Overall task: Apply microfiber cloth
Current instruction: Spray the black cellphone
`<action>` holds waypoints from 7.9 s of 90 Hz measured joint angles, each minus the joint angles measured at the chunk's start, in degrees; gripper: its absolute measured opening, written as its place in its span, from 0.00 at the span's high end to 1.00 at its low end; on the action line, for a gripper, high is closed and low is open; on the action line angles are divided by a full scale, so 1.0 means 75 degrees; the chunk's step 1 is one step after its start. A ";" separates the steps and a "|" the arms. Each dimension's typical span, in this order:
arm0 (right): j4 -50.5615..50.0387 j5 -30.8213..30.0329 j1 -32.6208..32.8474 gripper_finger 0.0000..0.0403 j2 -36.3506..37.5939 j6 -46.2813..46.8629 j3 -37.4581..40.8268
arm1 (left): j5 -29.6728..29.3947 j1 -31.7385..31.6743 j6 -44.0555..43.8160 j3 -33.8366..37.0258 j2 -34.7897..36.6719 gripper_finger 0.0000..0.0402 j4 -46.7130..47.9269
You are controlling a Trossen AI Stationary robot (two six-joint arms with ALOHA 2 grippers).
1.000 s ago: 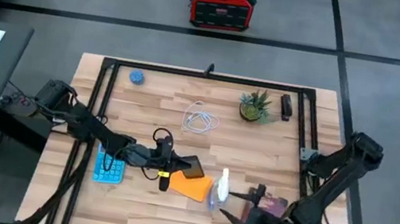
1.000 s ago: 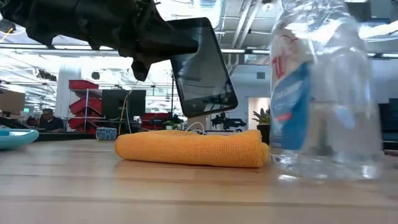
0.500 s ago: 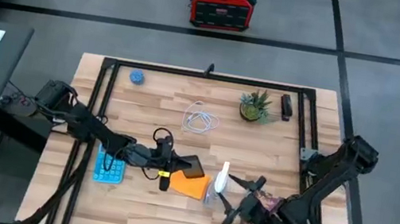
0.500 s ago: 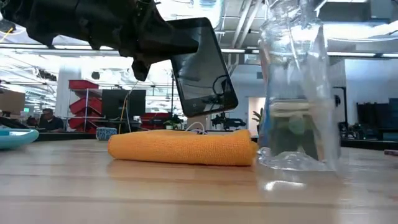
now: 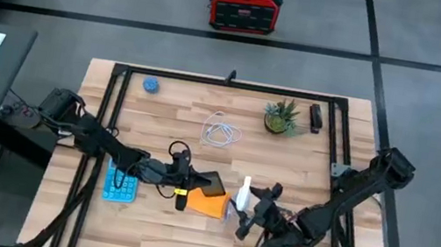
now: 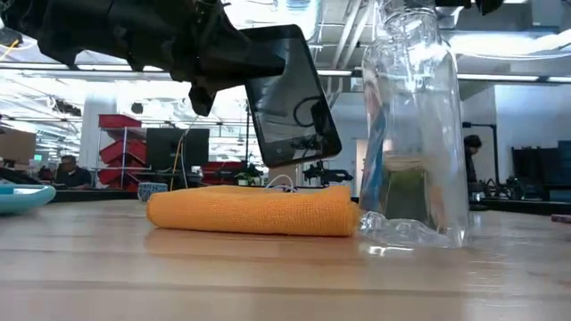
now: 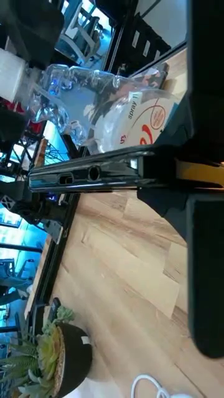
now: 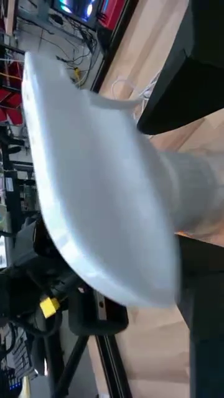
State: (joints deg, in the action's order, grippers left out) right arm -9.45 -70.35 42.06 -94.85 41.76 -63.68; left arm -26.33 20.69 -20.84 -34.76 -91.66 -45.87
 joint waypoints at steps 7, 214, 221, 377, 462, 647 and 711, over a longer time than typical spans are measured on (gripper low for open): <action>-0.0032 0.0011 0.0049 0.50 0.0003 0.0001 -0.0003 | 0.0000 0.0000 0.0000 0.0000 0.0000 0.98 0.0003; 0.3034 0.5578 -0.0280 0.31 0.2442 -0.4625 0.2508 | -0.0026 -0.0029 0.0082 0.0000 0.0000 0.98 0.0020; 0.2620 0.5575 -0.0277 0.31 0.2538 -0.4626 0.2281 | -0.0024 -0.0029 0.0085 0.0000 0.0000 0.98 0.0023; -0.0542 0.7057 -0.0700 0.13 0.2731 -0.2772 0.0755 | -0.0023 -0.0055 0.0077 0.0001 0.0001 0.98 0.0275; -0.0953 0.7172 -0.0995 0.16 0.2865 -0.3553 0.0755 | -0.0041 -0.0108 0.0003 0.0003 0.0003 0.98 0.0320; -0.0099 0.6075 -0.1179 0.12 0.2254 -0.3016 0.0764 | -0.0332 -0.0554 0.0947 -0.2031 0.0600 0.98 0.2279; 0.0063 0.5804 -0.0931 0.12 0.2563 -0.3011 0.0781 | -0.0486 -0.0516 0.0822 -0.2031 0.0595 0.98 0.2436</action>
State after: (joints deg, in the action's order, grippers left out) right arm -8.98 -26.81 35.08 -75.63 19.18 -57.82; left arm -29.97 16.82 -14.68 -50.00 -87.20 -27.59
